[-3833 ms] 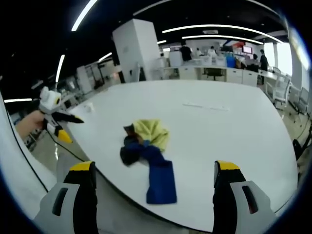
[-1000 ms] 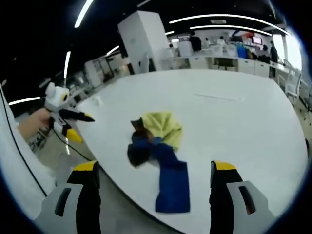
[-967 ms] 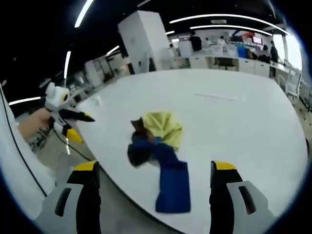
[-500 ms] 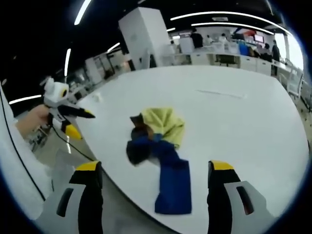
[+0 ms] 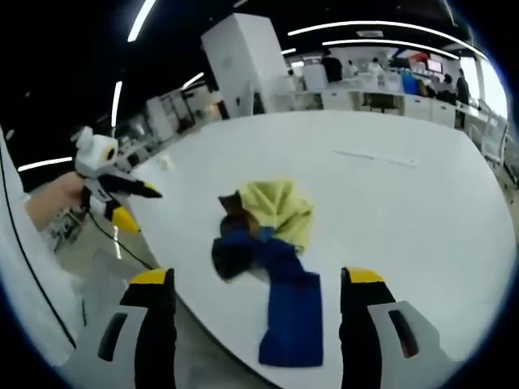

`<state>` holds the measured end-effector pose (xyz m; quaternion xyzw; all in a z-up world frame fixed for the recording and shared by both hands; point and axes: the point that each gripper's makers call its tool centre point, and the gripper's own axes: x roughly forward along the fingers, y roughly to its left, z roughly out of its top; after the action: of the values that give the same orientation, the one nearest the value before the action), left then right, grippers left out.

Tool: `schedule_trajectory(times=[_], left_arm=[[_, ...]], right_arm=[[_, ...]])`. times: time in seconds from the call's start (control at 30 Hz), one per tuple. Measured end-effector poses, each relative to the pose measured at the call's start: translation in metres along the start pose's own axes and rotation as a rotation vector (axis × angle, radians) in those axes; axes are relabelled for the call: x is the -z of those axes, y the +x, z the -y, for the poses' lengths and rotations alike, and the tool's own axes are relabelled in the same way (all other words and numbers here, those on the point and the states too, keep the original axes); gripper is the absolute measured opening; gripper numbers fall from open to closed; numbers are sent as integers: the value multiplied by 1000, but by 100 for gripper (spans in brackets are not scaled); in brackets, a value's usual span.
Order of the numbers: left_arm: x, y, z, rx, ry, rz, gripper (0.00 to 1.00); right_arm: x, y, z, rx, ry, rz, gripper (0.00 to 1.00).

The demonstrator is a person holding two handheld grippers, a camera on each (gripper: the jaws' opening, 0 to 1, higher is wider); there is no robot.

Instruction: Fold the garment on the visible template until the final outline fits inside the template.

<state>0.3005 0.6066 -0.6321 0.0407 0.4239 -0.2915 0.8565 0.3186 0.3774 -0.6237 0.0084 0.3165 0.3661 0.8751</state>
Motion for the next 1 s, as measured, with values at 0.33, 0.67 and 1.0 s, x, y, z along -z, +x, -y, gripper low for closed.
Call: schedule_trajectory(times=[0.33,0.67,1.0], left_arm=[[2,6,-2,6,8,-18,77],[1,12,-6,3,30,-29,75],[0,17,-8,10,30,-23,75]], right_arm=[[3,16,-7,-10,-38,-13,81],[7,24,-1,14,-64,-25,74],[6,35,1,17,-85,-34,70]])
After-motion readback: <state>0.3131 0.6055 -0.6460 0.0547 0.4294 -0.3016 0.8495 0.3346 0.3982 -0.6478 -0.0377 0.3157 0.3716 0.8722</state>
